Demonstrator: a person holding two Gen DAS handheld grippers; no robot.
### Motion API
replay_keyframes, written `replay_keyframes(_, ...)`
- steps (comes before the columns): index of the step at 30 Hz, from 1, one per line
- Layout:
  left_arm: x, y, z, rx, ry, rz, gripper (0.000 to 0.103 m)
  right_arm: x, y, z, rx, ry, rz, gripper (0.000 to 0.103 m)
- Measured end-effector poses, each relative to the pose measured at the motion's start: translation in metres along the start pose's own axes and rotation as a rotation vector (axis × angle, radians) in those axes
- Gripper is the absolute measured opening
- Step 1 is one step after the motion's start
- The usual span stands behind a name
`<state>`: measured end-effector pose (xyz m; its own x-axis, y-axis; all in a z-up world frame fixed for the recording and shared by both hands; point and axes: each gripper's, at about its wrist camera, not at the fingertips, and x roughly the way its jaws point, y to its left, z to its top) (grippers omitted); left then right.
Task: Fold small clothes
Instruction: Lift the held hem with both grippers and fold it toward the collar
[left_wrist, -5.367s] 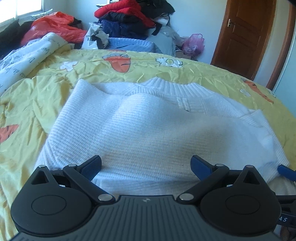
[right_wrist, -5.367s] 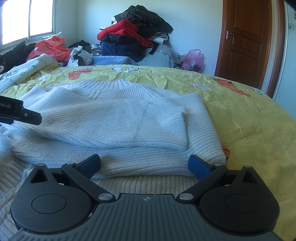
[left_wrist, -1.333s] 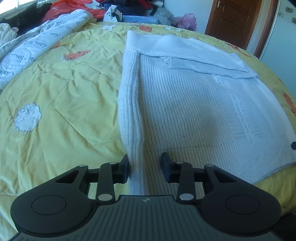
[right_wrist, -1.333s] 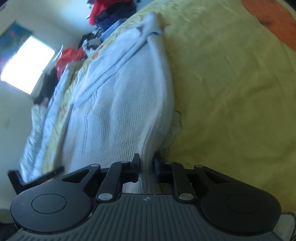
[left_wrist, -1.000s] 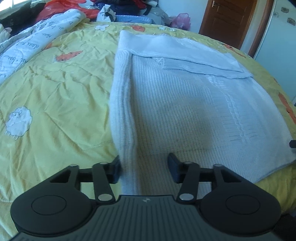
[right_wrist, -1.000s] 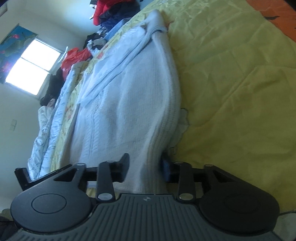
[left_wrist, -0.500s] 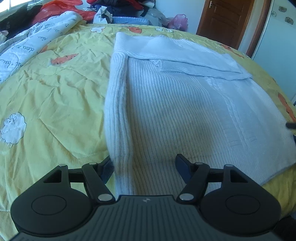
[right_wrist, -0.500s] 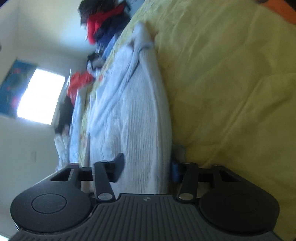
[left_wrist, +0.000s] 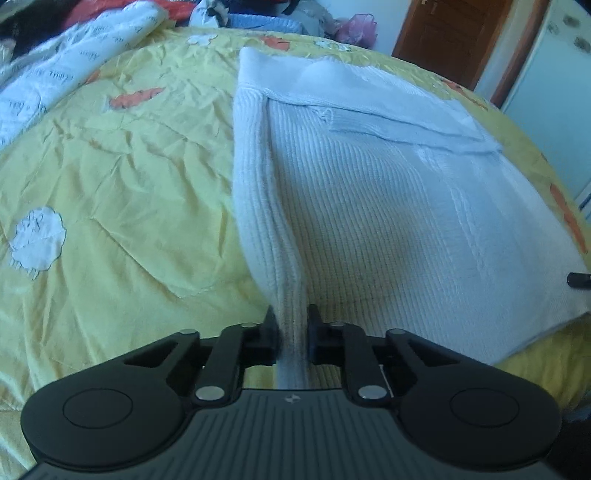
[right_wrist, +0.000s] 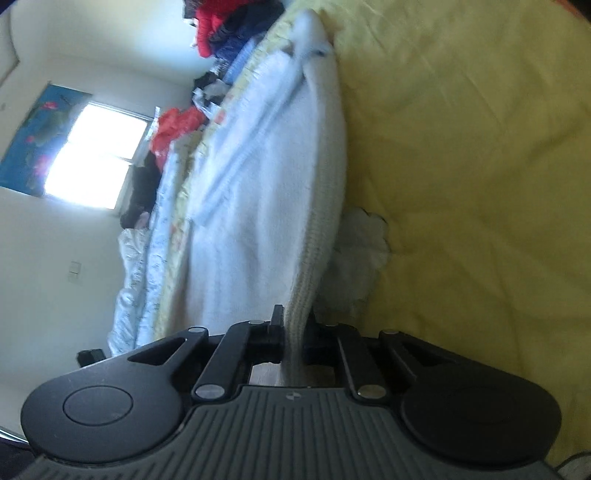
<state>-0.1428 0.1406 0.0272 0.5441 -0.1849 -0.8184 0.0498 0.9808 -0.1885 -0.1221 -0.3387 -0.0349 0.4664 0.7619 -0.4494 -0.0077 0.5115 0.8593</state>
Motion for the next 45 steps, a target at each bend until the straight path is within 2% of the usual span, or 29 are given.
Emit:
replay_keyframes(2, -0.005, 0.010, 0.007, -0.052, -0.009, -0.035, 0.011, -0.008, 0.005, 0.009, -0.014, -0.023, 0.034, 0.011)
replay_keyframes(8, -0.031, 0.037, 0.056, -0.165, -0.153, -0.146, 0.011, -0.021, 0.035, 0.052, -0.082, -0.124, 0.175, 0.012)
replay_keyframes(10, -0.031, 0.036, 0.082, -0.155, -0.192, -0.153, 0.011, -0.010, 0.046, 0.074, -0.091, -0.159, 0.218, 0.012)
replay_keyframes(14, -0.022, 0.029, 0.135, -0.133, -0.259, -0.183, 0.010, 0.007, 0.059, 0.125, -0.124, -0.211, 0.245, 0.012)
replay_keyframes(19, 0.022, 0.018, 0.212, -0.101, -0.313, -0.149, 0.010, 0.044, 0.059, 0.202, -0.078, -0.289, 0.259, 0.012)
replay_keyframes(22, 0.064, 0.019, 0.258, -0.106, -0.316, -0.101, 0.010, 0.073, 0.048, 0.252, -0.033, -0.333, 0.222, 0.012)
replay_keyframes(24, 0.096, 0.022, 0.287, -0.128, -0.314, -0.052, 0.010, 0.097, 0.039, 0.279, -0.014, -0.345, 0.163, 0.012)
replay_keyframes(26, 0.131, 0.033, 0.305, -0.202, -0.275, -0.025, 0.012, 0.127, 0.021, 0.303, 0.051, -0.349, 0.082, 0.019)
replay_keyframes(28, 0.155, 0.046, 0.317, -0.293, -0.229, -0.053, 0.014, 0.147, 0.005, 0.317, 0.140, -0.342, -0.017, 0.041)
replay_keyframes(29, 0.158, 0.051, 0.317, -0.340, -0.226, -0.081, 0.017, 0.151, 0.003, 0.319, 0.158, -0.339, -0.032, 0.042)
replay_keyframes(30, 0.158, 0.058, 0.317, -0.398, -0.227, -0.129, 0.019, 0.151, 0.003, 0.318, 0.155, -0.337, -0.006, 0.044)
replay_keyframes(32, 0.147, 0.066, 0.312, -0.446, -0.268, -0.217, 0.038, 0.143, 0.011, 0.311, 0.108, -0.352, 0.042, 0.047)
replay_keyframes(33, 0.138, 0.068, 0.307, -0.447, -0.301, -0.238, 0.045, 0.137, 0.016, 0.305, 0.072, -0.361, 0.052, 0.051)
replay_keyframes(34, 0.127, 0.068, 0.301, -0.442, -0.344, -0.225, 0.065, 0.131, 0.020, 0.297, 0.047, -0.362, 0.055, 0.051)
replay_keyframes(35, 0.114, 0.067, 0.290, -0.433, -0.392, -0.167, 0.082, 0.125, 0.022, 0.290, 0.030, -0.359, 0.050, 0.051)
replay_keyframes(36, 0.104, 0.063, 0.278, -0.419, -0.430, -0.106, 0.085, 0.116, 0.025, 0.279, 0.009, -0.355, 0.040, 0.051)
replay_keyframes(38, 0.092, 0.060, 0.253, -0.397, -0.448, -0.058, 0.085, 0.100, 0.027, 0.253, -0.030, -0.359, 0.007, 0.052)
replay_keyframes(43, 0.085, 0.057, 0.165, -0.460, -0.368, -0.106, 0.085, 0.063, 0.005, 0.178, 0.003, -0.367, -0.039, 0.056)
replay_keyframes(45, 0.088, 0.055, 0.144, -0.496, -0.339, -0.139, 0.085, 0.054, -0.006, 0.153, 0.045, -0.372, -0.056, 0.057)
